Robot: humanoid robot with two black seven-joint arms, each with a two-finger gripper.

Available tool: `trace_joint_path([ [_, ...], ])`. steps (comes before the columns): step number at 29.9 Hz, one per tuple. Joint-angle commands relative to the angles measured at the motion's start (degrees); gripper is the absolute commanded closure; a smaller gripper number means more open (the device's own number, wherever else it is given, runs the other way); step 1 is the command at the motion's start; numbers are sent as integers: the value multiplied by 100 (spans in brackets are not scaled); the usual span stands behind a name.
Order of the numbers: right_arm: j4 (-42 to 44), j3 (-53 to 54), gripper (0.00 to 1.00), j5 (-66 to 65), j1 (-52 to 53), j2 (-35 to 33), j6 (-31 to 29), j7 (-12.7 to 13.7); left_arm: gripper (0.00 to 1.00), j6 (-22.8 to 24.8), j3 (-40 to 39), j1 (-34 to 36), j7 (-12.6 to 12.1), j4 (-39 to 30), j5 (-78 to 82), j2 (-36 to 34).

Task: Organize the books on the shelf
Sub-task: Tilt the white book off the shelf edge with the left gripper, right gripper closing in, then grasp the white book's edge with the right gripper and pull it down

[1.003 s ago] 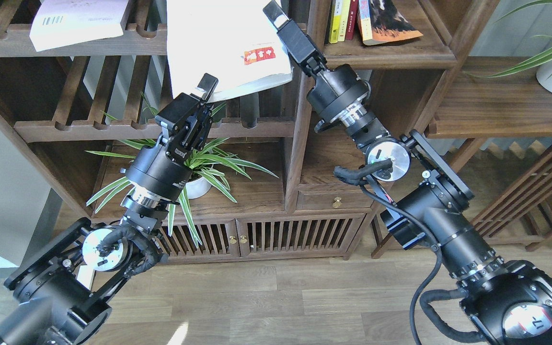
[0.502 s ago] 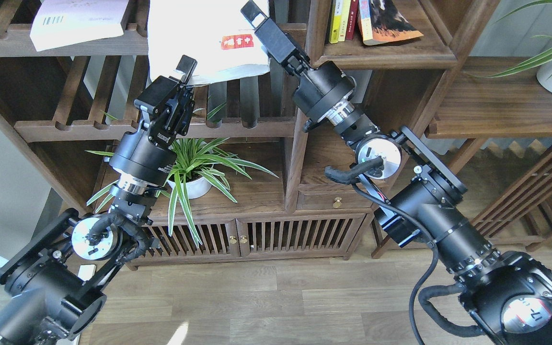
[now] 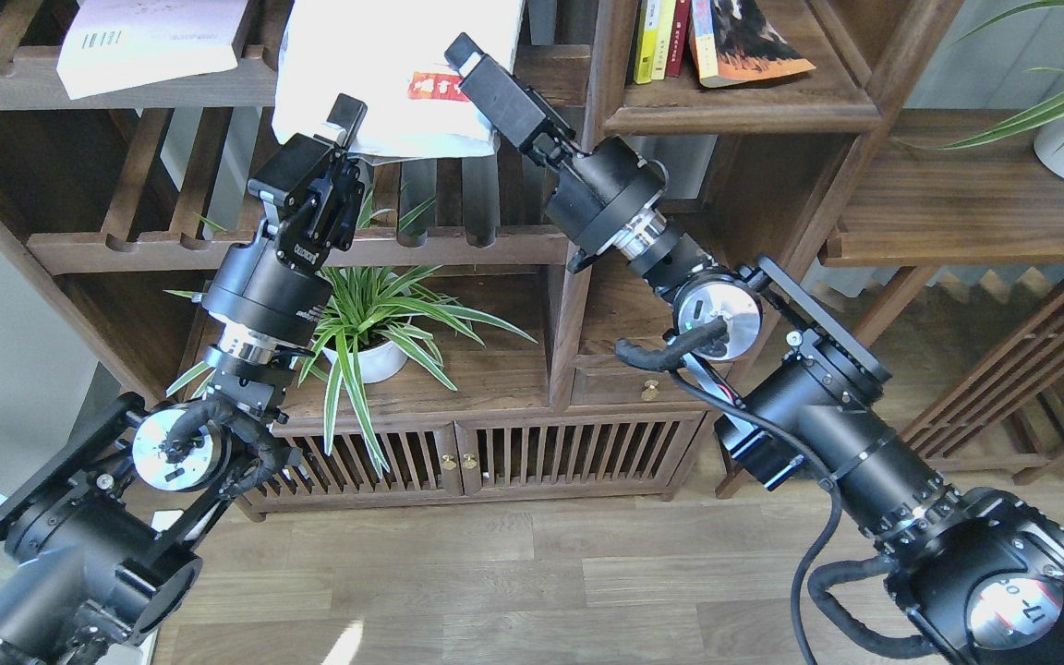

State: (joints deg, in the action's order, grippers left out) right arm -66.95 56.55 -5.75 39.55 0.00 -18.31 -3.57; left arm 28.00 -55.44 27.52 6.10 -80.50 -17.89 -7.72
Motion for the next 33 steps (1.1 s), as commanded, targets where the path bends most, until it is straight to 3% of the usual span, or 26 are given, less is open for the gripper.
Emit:
trace_joint_path([
  [1, -29, -74, 64, 3, -9, 0, -14, -3, 99, 0, -37, -1, -4, 8, 5, -2],
  [6, -64, -188, 64, 3, -9, 0, -14, -3, 99, 0, -81, -1, -4, 17, 5, -2],
  [16, -73, -206, 74, 3, -150, 0, -146, -3, 98, 0, -133, -28, 49, 78, -4, -10],
  [25, -134, -302, 75, 3, -185, 0, -155, -12, 98, 0, -169, -1, 67, 148, -30, -10],
  [33, -143, -311, 89, 3, -273, 0, -444, -3, 92, 0, -204, -1, 93, 175, -31, -10],
])
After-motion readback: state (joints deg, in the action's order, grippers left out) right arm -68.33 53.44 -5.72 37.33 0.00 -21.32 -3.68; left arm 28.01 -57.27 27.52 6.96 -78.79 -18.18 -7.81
